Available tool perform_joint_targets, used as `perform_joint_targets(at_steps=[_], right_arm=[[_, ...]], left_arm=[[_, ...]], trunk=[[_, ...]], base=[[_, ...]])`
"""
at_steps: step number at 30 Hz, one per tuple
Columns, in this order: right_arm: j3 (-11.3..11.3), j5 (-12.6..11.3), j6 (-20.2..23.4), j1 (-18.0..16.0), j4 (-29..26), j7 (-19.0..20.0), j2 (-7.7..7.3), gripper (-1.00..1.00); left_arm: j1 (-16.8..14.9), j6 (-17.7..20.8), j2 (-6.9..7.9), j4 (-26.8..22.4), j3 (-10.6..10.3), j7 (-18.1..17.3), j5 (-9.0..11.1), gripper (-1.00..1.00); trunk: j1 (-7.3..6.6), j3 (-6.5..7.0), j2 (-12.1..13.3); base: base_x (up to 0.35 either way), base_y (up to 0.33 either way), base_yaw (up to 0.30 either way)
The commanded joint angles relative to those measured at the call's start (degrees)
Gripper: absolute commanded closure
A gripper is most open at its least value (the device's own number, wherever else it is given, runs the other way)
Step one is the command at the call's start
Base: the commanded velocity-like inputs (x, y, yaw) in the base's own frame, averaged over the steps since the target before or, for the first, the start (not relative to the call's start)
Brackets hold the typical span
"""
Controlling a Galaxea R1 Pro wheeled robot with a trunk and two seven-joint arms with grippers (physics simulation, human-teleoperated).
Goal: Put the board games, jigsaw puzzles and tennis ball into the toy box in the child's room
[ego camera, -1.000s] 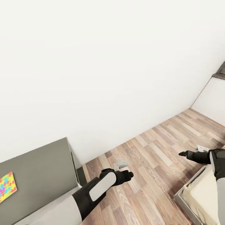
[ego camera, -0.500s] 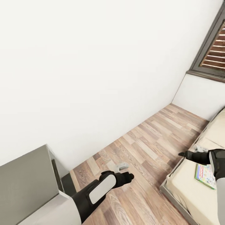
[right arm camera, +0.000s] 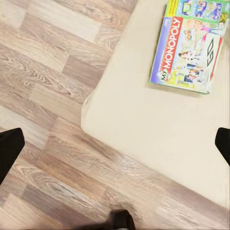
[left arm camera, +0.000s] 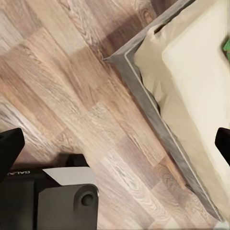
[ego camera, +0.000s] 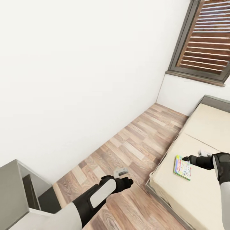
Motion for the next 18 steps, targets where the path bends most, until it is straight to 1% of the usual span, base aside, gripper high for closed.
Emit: perform_joint_targets(at_steps=[1, 2, 4, 7, 9, 10, 13, 18], right_arm=[[-0.1, 0.5, 0.1, -0.1, 0.5, -0.2, 0.05, -1.0], [-0.2, 0.5, 0.1, -0.1, 0.8, -0.7, 0.05, -1.0], [-0.2, 0.3, -0.8, -0.2, 2.2, -2.5, 0.03, -1.0], [-0.3, 0.3, -3.0, -0.3, 3.2, -3.6, -0.01, -1.0], [-0.3, 0.3, -3.8, -0.3, 3.5, -4.2, 0.09, -1.0], [-0.3, 0.3, -4.3, -0.3, 3.7, -4.6, 0.15, -1.0], [-0.3, 0.2, -4.8, -0.3, 3.9, -5.1, 0.27, -1.0], [-0.1, 0.2, -5.1, -0.2, 4.0, -5.4, 0.42, -1.0]], left_arm=[[-0.1, 0.0, 0.18, 0.0, 0.0, 0.4, 0.5, -1.0], [-0.1, 0.0, 0.26, 0.0, 0.3, 0.4, 0.5, -1.0], [0.0, 0.1, 0.54, 0.0, 2.2, 0.6, 0.7, -1.0], [0.0, 0.5, 1.23, 0.0, 4.0, 1.0, 0.5, -1.0], [0.0, 0.5, 1.78, 0.1, 4.5, 1.1, 0.4, -1.0], [0.1, 0.4, 2.38, 0.1, 4.8, 0.9, 0.5, -1.0], [0.6, 0.2, 3.41, 0.1, 5.3, 0.6, 0.8, -1.0], [1.2, 0.1, 4.03, 0.1, 5.7, 0.5, 0.9, -1.0]], trunk=[[0.04, -0.05, -0.1], [0.04, 0.0, -0.1], [0.04, 0.11, -0.1], [0.04, 0.28, -0.1], [0.04, 0.39, -0.1], [0.04, 0.45, -0.1], [0.04, 0.62, -0.1], [0.04, 0.95, -0.1]], base=[[0.0, -0.056, -0.27], [0.0, -0.045, -0.27], [0.0, -0.023, -0.269], [0.0, -0.011, -0.268], [0.0, -0.005, -0.267], [0.0, -0.003, -0.265], [0.0, -0.002, -0.26], [0.0, -0.001, -0.251]])
